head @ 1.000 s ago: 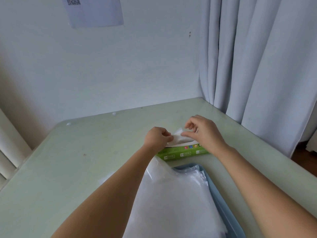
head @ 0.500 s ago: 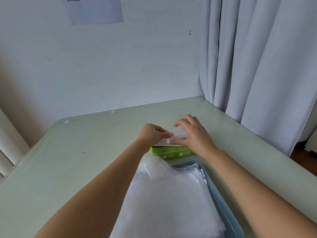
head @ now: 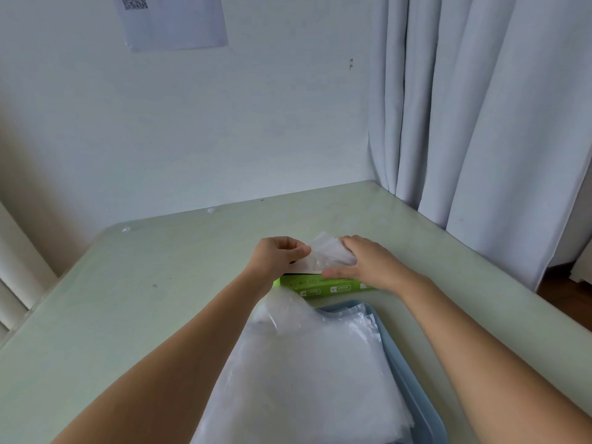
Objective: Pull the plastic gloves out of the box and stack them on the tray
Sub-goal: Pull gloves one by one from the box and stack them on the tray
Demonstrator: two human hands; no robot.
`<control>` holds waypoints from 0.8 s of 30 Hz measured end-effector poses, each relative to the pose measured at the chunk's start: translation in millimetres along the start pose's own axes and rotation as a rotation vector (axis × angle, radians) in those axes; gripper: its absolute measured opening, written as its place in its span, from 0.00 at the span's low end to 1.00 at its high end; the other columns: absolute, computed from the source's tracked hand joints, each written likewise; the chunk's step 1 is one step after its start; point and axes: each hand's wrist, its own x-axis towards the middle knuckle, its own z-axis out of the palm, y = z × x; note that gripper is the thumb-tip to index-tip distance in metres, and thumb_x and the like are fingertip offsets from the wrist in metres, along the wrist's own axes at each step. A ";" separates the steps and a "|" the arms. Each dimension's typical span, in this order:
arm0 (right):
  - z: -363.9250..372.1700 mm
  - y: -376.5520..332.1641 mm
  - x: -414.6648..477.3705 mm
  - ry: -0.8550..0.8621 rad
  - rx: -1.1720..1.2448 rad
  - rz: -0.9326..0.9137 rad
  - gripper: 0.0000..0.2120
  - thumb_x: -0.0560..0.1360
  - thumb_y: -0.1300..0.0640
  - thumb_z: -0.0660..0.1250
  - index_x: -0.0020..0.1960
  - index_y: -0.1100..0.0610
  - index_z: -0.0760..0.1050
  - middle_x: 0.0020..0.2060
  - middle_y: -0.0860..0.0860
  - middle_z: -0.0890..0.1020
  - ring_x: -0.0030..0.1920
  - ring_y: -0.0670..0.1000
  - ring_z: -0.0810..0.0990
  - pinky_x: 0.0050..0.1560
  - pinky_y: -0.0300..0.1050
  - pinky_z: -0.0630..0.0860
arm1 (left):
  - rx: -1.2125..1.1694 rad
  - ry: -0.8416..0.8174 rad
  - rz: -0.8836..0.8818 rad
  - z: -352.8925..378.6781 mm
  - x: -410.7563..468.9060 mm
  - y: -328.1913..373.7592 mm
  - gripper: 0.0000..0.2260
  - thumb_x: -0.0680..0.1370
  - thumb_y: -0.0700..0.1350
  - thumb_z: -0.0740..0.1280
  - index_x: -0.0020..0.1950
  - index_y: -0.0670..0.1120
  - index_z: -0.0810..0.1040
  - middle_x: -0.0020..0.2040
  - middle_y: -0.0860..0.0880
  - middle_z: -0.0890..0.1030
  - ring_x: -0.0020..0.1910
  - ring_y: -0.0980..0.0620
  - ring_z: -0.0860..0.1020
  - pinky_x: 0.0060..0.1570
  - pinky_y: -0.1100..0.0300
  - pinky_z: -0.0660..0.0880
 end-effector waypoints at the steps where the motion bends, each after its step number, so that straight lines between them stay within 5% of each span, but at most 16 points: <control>1: 0.3 0.1 0.7 -0.001 -0.021 0.004 0.39 0.65 0.31 0.69 0.67 0.55 0.68 0.58 0.50 0.75 0.58 0.51 0.74 0.58 0.46 0.70 | -0.007 0.014 0.008 0.8 -1.4 -0.8 0.06 0.73 0.39 0.73 0.37 0.43 0.79 0.32 0.50 0.77 0.32 0.54 0.74 0.37 0.64 0.73; 5: -2.5 1.1 2.4 -0.104 -0.181 0.156 0.51 0.62 0.25 0.65 0.75 0.52 0.57 0.71 0.50 0.64 0.72 0.54 0.60 0.70 0.56 0.60 | 0.071 0.098 0.040 7.8 -1.2 -0.1 0.06 0.75 0.41 0.71 0.38 0.45 0.79 0.35 0.51 0.79 0.35 0.53 0.75 0.37 0.63 0.73; 9: -9.3 4.2 -1.4 -0.254 -0.182 0.182 0.58 0.59 0.32 0.74 0.78 0.52 0.49 0.73 0.49 0.57 0.72 0.56 0.58 0.70 0.53 0.62 | 0.246 0.116 0.135 13.6 0.7 5.9 0.02 0.74 0.42 0.72 0.44 0.46 0.81 0.37 0.52 0.80 0.36 0.56 0.76 0.35 0.66 0.72; 18: -5.5 -1.3 -3.1 -0.127 -0.150 0.145 0.43 0.56 0.35 0.79 0.62 0.55 0.67 0.53 0.49 0.67 0.59 0.55 0.67 0.52 0.46 0.68 | 0.231 0.089 0.240 46.5 1.0 24.3 0.03 0.73 0.42 0.73 0.40 0.47 0.81 0.38 0.53 0.81 0.38 0.57 0.78 0.38 0.70 0.73; 24: -6.3 -2.1 -3.2 -0.160 -0.153 0.163 0.45 0.57 0.35 0.78 0.65 0.56 0.65 0.60 0.52 0.67 0.62 0.56 0.65 0.57 0.49 0.68 | -0.183 0.076 0.221 45.8 1.3 47.4 0.06 0.74 0.39 0.71 0.38 0.47 0.80 0.34 0.56 0.81 0.35 0.61 0.77 0.40 0.69 0.72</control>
